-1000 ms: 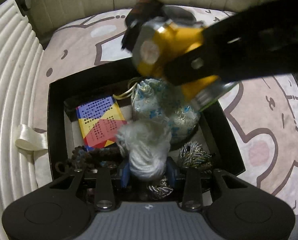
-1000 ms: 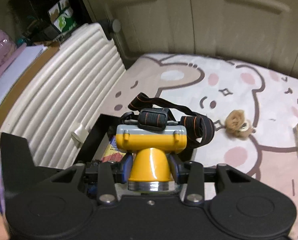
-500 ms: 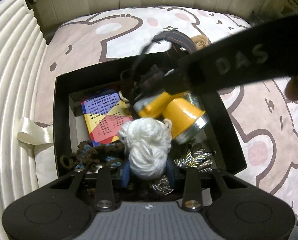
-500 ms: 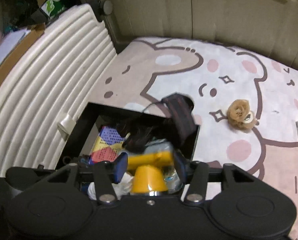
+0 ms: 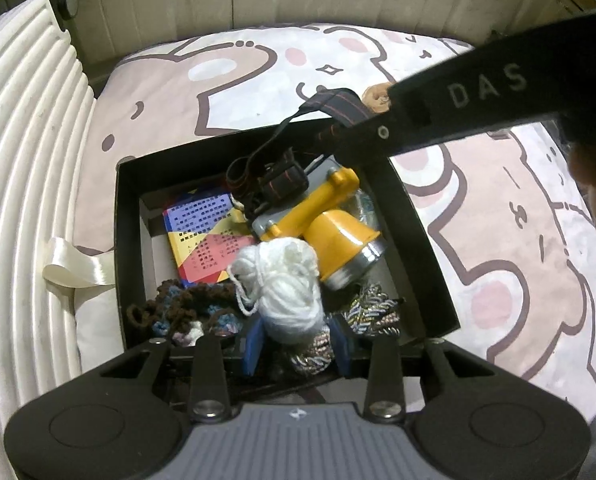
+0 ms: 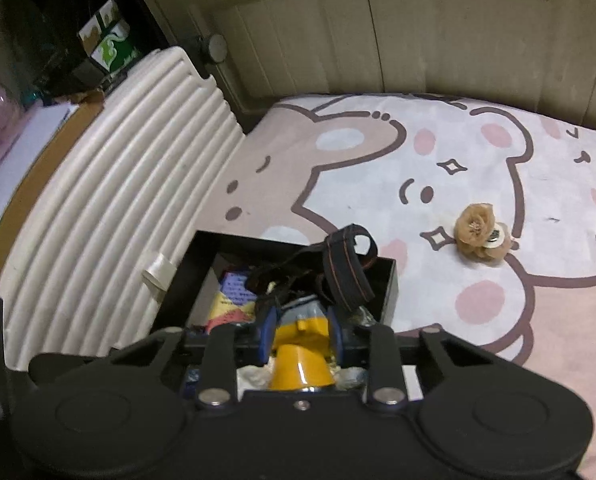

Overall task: Organize objects
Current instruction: 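Lower the headlamp into the box with the right tool while the left tool releases the yarn inside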

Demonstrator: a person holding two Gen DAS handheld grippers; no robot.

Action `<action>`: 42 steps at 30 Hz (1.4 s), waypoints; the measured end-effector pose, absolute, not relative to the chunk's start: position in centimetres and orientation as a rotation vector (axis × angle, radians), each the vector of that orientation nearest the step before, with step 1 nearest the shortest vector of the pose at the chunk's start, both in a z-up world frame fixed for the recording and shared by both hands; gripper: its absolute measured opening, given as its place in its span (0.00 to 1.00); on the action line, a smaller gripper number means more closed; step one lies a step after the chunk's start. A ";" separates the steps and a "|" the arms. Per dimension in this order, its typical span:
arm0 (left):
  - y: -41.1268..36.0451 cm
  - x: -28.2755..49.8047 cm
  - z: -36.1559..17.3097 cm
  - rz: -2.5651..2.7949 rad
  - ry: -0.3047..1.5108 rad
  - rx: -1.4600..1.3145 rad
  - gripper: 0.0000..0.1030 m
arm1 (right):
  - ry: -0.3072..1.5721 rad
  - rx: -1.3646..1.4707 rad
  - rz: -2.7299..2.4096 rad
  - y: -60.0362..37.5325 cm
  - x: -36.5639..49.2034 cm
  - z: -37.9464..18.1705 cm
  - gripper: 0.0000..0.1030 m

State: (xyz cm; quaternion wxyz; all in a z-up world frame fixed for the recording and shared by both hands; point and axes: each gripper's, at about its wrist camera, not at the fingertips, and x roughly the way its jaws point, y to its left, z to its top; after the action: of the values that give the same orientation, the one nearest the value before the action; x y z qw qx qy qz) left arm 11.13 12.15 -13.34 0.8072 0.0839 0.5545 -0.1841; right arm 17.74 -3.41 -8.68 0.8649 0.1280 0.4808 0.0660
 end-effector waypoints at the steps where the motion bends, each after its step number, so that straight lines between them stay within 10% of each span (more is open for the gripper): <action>1: 12.1 11.0 -13.1 -0.392 1.185 0.184 0.37 | 1.006 0.271 0.140 -3.5 17.7 -8.6 0.28; 18: 13.6 10.7 -8.7 -0.231 1.083 0.070 0.38 | 0.918 0.304 0.114 -6.6 15.2 -5.8 0.29; 30: 13.7 9.7 -6.1 -0.136 1.028 -0.002 0.65 | 0.908 0.231 0.095 -7.3 12.7 -4.9 0.30; 42: 13.9 8.8 -5.4 -0.036 1.004 0.006 0.93 | 0.912 0.114 0.037 -7.7 11.1 -4.9 0.75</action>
State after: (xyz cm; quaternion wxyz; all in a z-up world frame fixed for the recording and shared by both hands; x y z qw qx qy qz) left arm 8.77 13.94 -5.39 0.8766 0.0029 0.4810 -0.0171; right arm 11.11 -7.67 -4.93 0.8960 0.0548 0.4402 0.0179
